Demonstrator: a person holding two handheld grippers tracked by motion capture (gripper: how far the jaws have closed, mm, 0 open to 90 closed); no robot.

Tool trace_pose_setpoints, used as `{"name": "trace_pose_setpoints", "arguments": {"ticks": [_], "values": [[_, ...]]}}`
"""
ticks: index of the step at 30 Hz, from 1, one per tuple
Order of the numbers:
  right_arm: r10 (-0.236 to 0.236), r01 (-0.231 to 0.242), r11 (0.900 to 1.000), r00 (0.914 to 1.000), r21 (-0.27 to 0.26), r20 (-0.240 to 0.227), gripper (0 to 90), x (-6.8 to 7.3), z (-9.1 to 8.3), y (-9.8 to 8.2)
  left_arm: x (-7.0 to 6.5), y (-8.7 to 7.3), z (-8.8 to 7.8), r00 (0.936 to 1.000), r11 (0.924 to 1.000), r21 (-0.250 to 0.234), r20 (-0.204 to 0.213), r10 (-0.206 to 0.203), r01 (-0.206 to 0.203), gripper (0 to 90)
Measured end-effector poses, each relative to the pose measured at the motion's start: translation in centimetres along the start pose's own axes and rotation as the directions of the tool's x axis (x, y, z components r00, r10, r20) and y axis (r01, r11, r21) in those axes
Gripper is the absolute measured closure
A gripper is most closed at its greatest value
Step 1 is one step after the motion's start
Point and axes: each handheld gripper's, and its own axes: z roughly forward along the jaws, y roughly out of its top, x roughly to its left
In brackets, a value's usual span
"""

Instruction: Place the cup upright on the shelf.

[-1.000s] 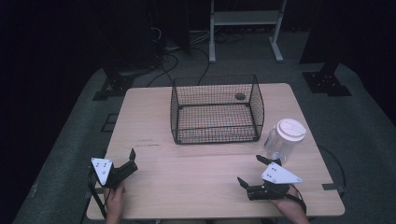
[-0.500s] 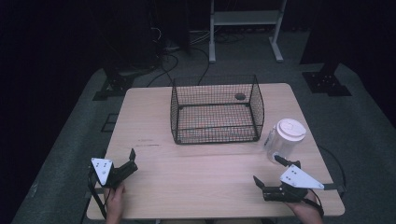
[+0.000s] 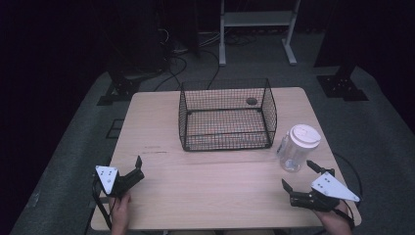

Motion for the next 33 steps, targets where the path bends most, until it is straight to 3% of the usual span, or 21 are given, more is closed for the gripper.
{"name": "trace_pose_setpoints", "arguments": {"ticks": [7, 14, 24, 33], "values": [[0.001, 0.000, 1.000, 0.9972, -0.008, 0.075, 2.1, -1.9, -0.5, -0.1, 0.0, 0.0, 0.0, 1.0000, 1.0000, 0.001, -0.001, 0.000, 0.000, 0.0], [-0.022, 0.024, 1.000, 0.9904, -0.017, 0.137, 2.1, -3.6, 0.1, 0.1, 0.0, 0.0, 0.0, 1.0000, 1.0000, 0.001, -0.002, -0.001, 0.001, 0.0], [0.003, 0.003, 0.999, 0.9896, -0.035, 0.144, 1.5, -5.1, 2.0, 0.8, 0.0, 0.0, 0.0, 1.0000, 1.0000, 0.001, -0.001, -0.001, 0.001, 0.0], [-0.005, 0.011, 0.999, 0.9891, -0.037, 0.147, 1.5, -5.8, 3.6, 1.6, 0.0, 0.0, 0.0, 1.0000, 1.0000, 0.000, 0.000, -0.002, 0.002, 0.0]]}}
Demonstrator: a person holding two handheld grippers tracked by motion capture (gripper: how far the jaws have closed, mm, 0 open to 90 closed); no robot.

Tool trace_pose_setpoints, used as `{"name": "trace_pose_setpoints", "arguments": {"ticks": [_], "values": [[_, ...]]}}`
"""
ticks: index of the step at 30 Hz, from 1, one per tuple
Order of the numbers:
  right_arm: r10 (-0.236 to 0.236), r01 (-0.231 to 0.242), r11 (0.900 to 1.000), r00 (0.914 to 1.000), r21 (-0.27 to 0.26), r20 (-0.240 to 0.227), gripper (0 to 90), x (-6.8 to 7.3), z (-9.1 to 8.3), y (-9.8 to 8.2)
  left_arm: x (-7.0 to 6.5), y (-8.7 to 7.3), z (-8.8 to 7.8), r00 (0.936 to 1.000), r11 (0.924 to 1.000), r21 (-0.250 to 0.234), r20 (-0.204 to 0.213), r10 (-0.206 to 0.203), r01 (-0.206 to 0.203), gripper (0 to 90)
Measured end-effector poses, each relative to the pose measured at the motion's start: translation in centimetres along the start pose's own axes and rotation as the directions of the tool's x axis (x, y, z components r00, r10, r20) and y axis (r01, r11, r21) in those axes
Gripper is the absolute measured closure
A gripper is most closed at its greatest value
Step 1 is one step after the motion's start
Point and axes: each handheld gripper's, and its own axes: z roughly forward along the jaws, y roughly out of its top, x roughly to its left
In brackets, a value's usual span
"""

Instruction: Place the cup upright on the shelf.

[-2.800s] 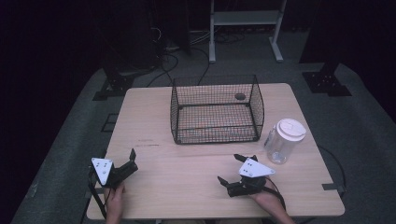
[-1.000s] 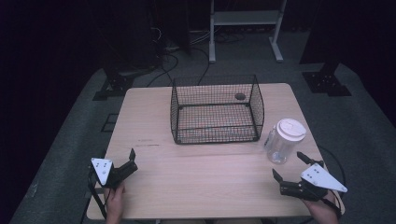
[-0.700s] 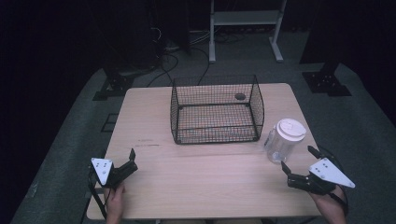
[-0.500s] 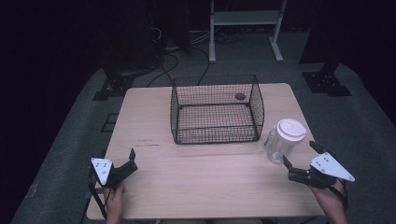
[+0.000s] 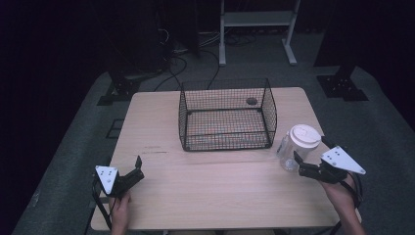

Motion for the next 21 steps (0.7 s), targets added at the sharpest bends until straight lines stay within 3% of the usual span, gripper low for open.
{"name": "trace_pose_setpoints", "arguments": {"ticks": [9, 21], "values": [[0.002, -0.002, 1.000, 1.0000, -0.013, -0.006, 1.5, -0.2, 1.0, 0.8, 0.0, 0.0, 0.0, 1.0000, 1.0000, -0.001, 0.001, 0.000, 0.000, 0.0], [-0.029, 0.029, 1.000, 0.9996, -0.009, -0.004, 3.1, 0.0, 2.1, 1.4, 0.0, 0.0, 0.0, 1.0000, 1.0000, -0.001, 0.001, -0.002, 0.002, 0.0]]}}
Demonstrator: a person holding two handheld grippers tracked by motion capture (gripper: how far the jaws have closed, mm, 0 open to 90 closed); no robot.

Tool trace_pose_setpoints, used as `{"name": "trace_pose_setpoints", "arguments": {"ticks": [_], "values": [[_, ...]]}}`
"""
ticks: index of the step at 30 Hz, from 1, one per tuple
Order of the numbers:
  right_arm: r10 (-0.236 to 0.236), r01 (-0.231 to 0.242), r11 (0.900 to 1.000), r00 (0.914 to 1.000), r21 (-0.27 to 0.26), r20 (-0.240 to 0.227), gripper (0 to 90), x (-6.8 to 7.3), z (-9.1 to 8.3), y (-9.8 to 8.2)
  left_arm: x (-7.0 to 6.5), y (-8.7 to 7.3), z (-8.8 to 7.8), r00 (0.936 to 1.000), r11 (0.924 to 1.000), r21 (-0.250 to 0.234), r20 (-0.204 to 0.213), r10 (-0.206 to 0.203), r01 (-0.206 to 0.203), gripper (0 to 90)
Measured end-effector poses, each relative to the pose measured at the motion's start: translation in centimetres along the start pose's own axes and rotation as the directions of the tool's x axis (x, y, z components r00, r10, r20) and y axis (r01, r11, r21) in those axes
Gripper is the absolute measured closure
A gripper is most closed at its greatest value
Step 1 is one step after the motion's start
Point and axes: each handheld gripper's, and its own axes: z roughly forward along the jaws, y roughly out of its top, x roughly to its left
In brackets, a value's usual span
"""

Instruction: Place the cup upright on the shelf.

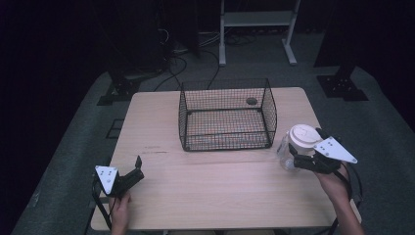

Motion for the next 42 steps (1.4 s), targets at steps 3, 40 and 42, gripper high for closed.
{"name": "trace_pose_setpoints", "arguments": {"ticks": [3, 40, 42], "values": [[0.000, 0.000, 1.000, 1.0000, -0.001, 0.005, 3.3, 0.0, 0.0, 0.0, 0.0, 0.0, 0.0, 1.0000, 1.0000, -0.001, 0.000, 0.001, -0.001, 0.0], [-0.053, 0.047, 0.998, 0.9892, -0.043, -0.137, 3.9, 3.4, -0.7, 6.2, 0.0, 0.0, 0.0, 1.0000, 1.0000, -0.003, 0.002, -0.003, 0.003, 0.0], [-0.055, 0.049, 0.998, 0.9868, -0.046, -0.152, 3.9, 3.7, -0.6, 6.7, 0.0, 0.0, 0.0, 1.0000, 1.0000, -0.003, 0.001, -0.003, 0.003, 0.0]]}}
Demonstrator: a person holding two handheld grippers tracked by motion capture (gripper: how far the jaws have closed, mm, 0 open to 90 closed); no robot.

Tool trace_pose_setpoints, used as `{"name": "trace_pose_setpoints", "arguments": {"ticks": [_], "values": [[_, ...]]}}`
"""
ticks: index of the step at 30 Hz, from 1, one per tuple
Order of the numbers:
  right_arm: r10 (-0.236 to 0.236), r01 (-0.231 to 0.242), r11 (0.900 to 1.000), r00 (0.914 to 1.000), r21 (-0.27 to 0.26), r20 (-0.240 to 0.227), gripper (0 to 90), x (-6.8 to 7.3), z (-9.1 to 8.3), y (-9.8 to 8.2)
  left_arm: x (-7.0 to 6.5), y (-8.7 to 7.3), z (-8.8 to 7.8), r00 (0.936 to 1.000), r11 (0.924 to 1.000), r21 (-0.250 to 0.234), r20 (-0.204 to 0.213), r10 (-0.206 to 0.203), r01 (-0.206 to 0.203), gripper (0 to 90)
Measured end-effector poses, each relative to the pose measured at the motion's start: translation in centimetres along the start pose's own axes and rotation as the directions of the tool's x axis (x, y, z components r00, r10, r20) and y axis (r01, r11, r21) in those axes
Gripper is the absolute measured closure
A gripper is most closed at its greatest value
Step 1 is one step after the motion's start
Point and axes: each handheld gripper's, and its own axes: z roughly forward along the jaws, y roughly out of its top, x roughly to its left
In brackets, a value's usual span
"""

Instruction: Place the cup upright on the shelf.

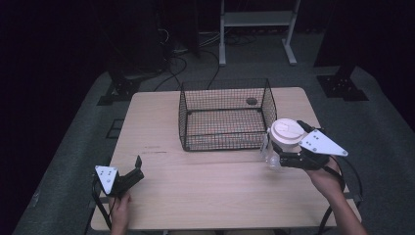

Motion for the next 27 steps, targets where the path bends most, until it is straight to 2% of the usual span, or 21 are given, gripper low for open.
{"name": "trace_pose_setpoints", "arguments": {"ticks": [13, 27], "values": [[-0.035, 0.034, 0.999, 0.9948, -0.011, -0.096, 3.9, 2.4, 1.5, 2.5, 0.0, 0.0, 0.0, 1.0000, 1.0000, 0.000, 0.001, -0.002, 0.002, 0.0], [-0.069, 0.062, 0.997, 0.9847, -0.047, -0.160, 3.9, 4.2, 3.0, 5.5, 0.0, 0.0, 0.0, 1.0000, 1.0000, 0.000, 0.004, -0.008, 0.008, 0.0]]}}
